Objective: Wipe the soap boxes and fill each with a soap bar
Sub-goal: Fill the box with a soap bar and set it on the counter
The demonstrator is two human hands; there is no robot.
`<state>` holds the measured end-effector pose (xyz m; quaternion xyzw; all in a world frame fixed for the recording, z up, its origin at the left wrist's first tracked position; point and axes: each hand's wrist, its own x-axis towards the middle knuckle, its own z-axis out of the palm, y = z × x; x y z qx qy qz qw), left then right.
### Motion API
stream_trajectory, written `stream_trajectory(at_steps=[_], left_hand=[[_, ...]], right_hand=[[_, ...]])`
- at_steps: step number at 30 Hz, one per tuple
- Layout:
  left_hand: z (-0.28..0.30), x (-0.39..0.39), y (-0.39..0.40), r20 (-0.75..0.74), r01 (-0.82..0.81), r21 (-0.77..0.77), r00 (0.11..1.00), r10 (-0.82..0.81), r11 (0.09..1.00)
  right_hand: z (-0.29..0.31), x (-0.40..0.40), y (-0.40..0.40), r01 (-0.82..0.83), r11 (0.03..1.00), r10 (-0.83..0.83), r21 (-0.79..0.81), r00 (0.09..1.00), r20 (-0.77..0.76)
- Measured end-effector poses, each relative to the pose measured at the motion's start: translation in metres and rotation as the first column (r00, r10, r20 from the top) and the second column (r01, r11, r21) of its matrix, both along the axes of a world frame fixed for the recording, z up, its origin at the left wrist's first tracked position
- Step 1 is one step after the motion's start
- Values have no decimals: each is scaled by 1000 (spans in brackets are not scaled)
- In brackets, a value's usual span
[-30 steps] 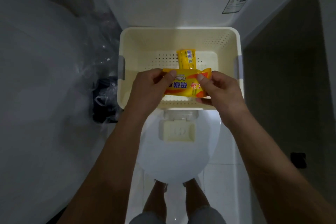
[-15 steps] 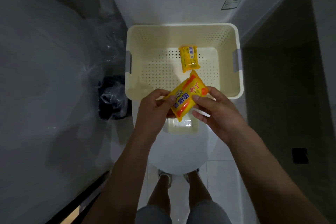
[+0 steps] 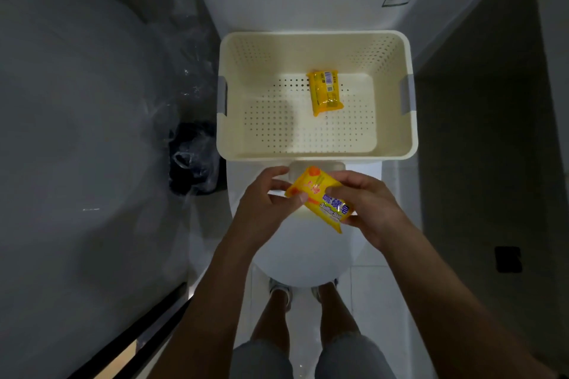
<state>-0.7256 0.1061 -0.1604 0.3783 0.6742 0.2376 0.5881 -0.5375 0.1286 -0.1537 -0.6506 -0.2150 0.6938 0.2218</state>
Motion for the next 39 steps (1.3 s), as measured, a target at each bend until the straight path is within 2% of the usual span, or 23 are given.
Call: stream_trajectory(at_steps=[4,10,12,18,22,28,32,39], left_hand=[[-6,2,3,-18,38,8,999,-38,999],[-32,8,-9,-70,-114,-4,991,113,994],[-44,11,-17,-106,-141,-17,985,138,990],[-71,22,-38,-204,-173,-59,966,158,983],[-80,30,-38,-312,-192,4,932,183,981],[-89,42,-23,-447,-139,81,880,161,987],[-98,44,-15,-569,-48,33,820,59,998],[-112,44,-7,-669,57,-24,741,-59,998]], right_hand=[[-11,5,-2,-51,998,51,-23,999,3],[-36,10,-13,142,983,-145,-114,989,-17],[-44,10,-21,151,981,-153,-119,988,-1],[-59,8,-40,163,975,-145,-153,982,120],[-73,5,-41,222,970,-191,-95,947,260],[-92,3,-34,155,988,-146,1,933,330],[-103,3,-34,89,996,-78,-11,921,381],[-109,3,-31,-19,1000,23,-15,900,436]])
